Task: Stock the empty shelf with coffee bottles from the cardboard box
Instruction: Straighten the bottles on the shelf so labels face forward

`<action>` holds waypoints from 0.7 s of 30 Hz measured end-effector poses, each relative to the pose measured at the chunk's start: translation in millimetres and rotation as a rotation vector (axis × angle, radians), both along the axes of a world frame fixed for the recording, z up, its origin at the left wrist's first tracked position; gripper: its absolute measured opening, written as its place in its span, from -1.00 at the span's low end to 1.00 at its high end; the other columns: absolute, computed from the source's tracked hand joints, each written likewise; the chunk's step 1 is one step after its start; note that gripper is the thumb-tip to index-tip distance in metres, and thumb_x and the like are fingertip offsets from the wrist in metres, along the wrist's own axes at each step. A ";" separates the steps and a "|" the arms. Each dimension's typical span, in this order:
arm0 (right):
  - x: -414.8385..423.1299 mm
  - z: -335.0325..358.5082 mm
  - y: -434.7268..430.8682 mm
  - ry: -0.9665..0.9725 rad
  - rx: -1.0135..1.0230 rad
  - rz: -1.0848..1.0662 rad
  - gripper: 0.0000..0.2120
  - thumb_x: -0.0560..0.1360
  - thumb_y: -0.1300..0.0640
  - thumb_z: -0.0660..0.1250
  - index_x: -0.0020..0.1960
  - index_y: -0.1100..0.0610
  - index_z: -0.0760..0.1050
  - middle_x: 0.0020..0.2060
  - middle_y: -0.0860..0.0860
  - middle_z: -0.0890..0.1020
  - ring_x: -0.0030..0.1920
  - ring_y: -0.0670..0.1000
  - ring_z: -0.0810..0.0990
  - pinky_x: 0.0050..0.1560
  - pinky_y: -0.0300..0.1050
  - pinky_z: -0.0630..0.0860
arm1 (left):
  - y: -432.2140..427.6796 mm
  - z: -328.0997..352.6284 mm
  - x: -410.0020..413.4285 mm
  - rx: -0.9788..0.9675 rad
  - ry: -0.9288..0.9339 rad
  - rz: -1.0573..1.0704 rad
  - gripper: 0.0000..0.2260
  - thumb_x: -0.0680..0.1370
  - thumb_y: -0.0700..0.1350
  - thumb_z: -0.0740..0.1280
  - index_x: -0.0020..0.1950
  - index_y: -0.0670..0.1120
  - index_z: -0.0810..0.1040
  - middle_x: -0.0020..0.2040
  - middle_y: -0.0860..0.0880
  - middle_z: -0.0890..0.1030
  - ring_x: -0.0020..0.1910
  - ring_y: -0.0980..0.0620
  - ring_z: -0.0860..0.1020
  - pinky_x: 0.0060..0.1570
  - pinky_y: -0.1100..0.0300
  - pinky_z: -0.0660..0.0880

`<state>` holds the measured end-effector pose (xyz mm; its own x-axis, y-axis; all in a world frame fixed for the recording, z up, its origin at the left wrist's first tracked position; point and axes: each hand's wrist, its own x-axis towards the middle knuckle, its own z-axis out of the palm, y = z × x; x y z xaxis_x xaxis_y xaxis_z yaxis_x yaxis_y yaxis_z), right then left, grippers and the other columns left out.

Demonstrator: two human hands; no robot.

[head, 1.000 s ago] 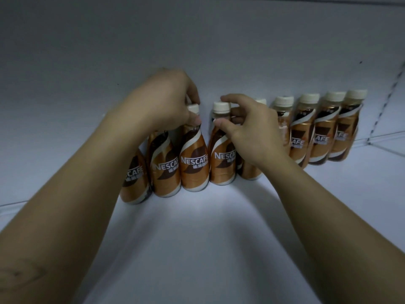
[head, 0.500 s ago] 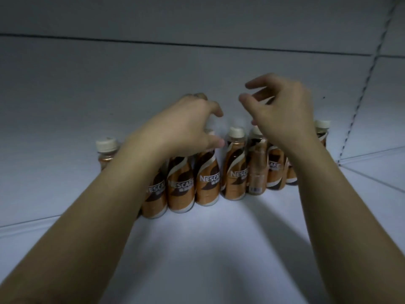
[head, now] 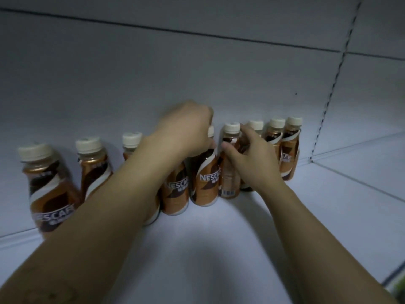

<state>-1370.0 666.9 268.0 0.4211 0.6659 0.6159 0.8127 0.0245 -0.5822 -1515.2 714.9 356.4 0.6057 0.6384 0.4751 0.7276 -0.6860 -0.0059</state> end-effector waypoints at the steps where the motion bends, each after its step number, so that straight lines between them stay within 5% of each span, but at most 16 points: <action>1: -0.4 1.2 0.4 -0.019 -0.014 -0.033 -0.53 0.44 -0.21 0.35 0.27 -0.02 0.46 0.02 -0.04 0.66 0.04 0.02 0.60 -0.01 0.00 0.56 | 1.1 -1.0 -0.3 -0.010 -0.025 0.000 -0.61 0.37 0.09 0.48 0.10 -0.05 0.53 -0.02 -0.10 0.56 -0.11 -0.09 0.50 -0.21 0.10 0.42; 4: -2.7 5.0 2.0 -0.063 -0.047 -0.146 -0.58 0.37 -0.28 0.39 0.05 0.01 0.53 -0.09 -0.03 0.64 -0.07 0.03 0.59 -0.11 0.00 0.54 | 1.1 -0.5 0.0 -0.073 -0.077 -0.019 -0.64 0.34 0.07 0.51 0.06 -0.03 0.57 -0.05 -0.06 0.61 -0.14 -0.05 0.52 -0.22 0.13 0.41; 7: -5.7 5.5 2.9 -0.068 -0.017 -0.147 -0.57 0.36 -0.22 0.43 0.07 0.05 0.57 -0.05 0.01 0.63 -0.06 0.03 0.58 -0.13 -0.07 0.50 | 1.6 6.0 -5.4 -0.189 -0.122 -0.038 -0.65 0.29 0.03 0.55 0.03 0.04 0.60 -0.05 -0.02 0.64 -0.13 -0.02 0.56 -0.17 0.15 0.46; 13: 2.1 2.4 2.2 0.347 0.079 0.168 -0.64 0.42 0.11 0.48 0.20 0.07 0.57 -0.04 -0.07 0.69 -0.09 -0.15 0.64 -0.09 -0.17 0.60 | 6.5 10.4 -12.9 -0.295 -0.134 -0.038 -0.63 0.27 -0.02 0.57 0.05 0.09 0.61 -0.02 0.02 0.65 -0.10 0.01 0.58 -0.10 0.11 0.52; 17: 10.4 -0.8 3.0 0.683 0.099 0.493 -0.67 0.49 0.34 0.36 0.23 0.16 0.51 -0.07 0.04 0.71 -0.18 -0.12 0.68 -0.28 -0.28 0.56 | 8.1 13.1 -16.1 -0.334 -0.126 -0.026 -0.63 0.28 -0.01 0.56 0.05 0.11 0.60 -0.15 0.03 0.69 -0.25 0.12 0.61 -0.21 0.18 0.51; 21: 13.8 -3.5 0.2 0.671 0.070 0.502 -0.61 0.53 0.28 0.32 0.34 0.09 0.44 -0.02 0.00 0.68 -0.26 -0.21 0.65 -0.38 -0.32 0.52 | 7.7 11.6 -15.2 -0.327 -0.142 -0.028 -0.65 0.28 -0.02 0.56 0.04 0.10 0.62 -0.13 0.04 0.68 -0.23 0.11 0.59 -0.25 0.19 0.48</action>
